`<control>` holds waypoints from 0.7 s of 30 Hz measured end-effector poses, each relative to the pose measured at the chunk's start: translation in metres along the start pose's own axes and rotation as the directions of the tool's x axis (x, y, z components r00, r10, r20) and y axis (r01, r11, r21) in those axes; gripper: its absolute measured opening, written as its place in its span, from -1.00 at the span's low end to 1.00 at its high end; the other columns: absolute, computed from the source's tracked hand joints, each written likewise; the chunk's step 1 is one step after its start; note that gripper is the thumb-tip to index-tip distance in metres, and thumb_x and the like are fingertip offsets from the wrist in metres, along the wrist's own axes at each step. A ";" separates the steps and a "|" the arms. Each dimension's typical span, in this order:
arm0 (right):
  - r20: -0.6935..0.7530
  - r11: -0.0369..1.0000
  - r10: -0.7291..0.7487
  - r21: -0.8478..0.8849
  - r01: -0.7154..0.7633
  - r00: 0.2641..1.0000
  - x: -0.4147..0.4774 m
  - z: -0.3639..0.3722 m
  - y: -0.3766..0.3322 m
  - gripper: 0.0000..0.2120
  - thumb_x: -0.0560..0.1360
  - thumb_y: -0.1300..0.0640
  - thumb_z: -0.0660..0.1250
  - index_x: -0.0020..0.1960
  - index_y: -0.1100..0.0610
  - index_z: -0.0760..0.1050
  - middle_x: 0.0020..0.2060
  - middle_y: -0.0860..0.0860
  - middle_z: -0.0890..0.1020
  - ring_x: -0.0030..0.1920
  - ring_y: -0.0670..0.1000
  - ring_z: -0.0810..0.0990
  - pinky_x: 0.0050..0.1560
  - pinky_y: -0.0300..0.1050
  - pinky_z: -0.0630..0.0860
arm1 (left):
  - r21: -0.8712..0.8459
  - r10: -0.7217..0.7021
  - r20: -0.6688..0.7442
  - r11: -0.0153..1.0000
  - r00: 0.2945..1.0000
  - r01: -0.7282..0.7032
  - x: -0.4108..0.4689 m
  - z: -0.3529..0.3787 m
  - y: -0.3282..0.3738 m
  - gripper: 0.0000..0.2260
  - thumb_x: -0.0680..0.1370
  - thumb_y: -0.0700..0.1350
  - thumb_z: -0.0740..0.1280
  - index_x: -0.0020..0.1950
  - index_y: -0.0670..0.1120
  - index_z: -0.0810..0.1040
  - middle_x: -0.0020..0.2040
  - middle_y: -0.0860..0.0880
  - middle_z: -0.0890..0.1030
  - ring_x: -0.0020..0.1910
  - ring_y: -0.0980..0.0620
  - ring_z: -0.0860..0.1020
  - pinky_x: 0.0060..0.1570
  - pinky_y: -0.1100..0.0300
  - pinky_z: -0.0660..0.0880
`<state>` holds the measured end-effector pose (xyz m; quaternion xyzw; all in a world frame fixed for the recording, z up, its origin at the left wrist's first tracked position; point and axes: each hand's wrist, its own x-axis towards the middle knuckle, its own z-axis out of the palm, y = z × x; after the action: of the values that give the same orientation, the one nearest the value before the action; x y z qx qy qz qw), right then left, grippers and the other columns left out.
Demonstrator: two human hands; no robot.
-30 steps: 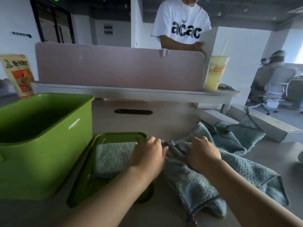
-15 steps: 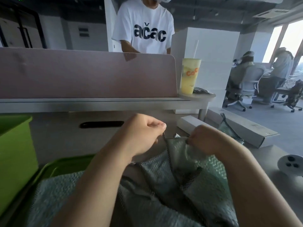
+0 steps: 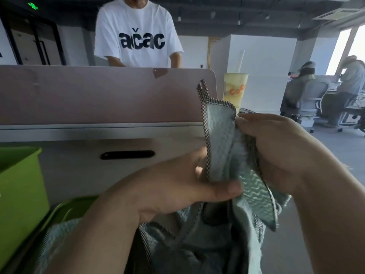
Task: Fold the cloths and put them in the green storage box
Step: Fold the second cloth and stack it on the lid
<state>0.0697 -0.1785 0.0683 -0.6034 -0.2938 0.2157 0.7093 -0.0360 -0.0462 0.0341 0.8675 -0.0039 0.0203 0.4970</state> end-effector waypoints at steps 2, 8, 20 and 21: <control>-0.045 0.997 -0.022 0.074 0.025 0.999 -0.001 0.005 -0.001 -0.77 0.60 0.24 0.16 0.07 0.32 0.56 -0.12 0.30 0.68 -0.17 0.25 0.69 -0.23 0.09 0.60 | 0.023 0.010 -0.077 1.000 0.997 -0.008 0.000 0.003 0.006 -0.59 0.43 0.12 0.44 0.25 0.09 0.53 0.15 0.13 0.65 0.17 0.15 0.58 0.31 0.03 0.40; -0.126 0.993 -0.068 0.092 0.080 0.990 -0.004 0.002 -0.007 -0.79 0.59 0.28 0.18 -0.10 0.26 0.58 -0.41 0.11 0.67 -0.43 0.06 0.65 -0.40 -0.09 0.59 | 0.086 -0.043 -0.331 0.993 0.942 0.076 0.000 -0.008 -0.003 -0.79 0.36 -0.06 0.34 -0.12 -0.14 0.65 -0.16 -0.08 0.72 -0.13 -0.06 0.68 -0.02 0.00 0.54; 0.163 0.997 0.066 -0.058 -0.057 0.984 -0.013 -0.016 -0.016 -0.59 0.32 0.14 0.38 0.08 0.37 0.59 -0.09 0.23 0.71 -0.24 0.12 0.69 -0.33 -0.12 0.61 | -0.362 -0.262 -0.547 0.931 0.795 0.058 -0.012 -0.032 -0.004 -0.47 0.43 0.34 0.25 -0.10 -0.11 0.66 -0.05 -0.09 0.72 -0.07 -0.07 0.66 0.09 -0.05 0.52; 0.182 0.996 0.079 -0.052 -0.071 0.980 -0.013 -0.016 -0.016 -0.60 0.31 0.16 0.37 0.07 0.38 0.59 -0.09 0.23 0.71 -0.23 0.13 0.69 -0.31 -0.10 0.62 | -0.462 -0.309 -0.466 0.884 0.829 0.070 -0.014 -0.032 -0.003 -0.49 0.44 0.32 0.24 -0.11 -0.11 0.66 -0.07 -0.09 0.72 -0.12 -0.04 0.67 0.04 -0.01 0.55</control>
<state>0.0700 -0.2021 0.0804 -0.6074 -0.3398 0.2902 0.6568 -0.0506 -0.0174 0.0466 0.6942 0.2164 0.2049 0.6551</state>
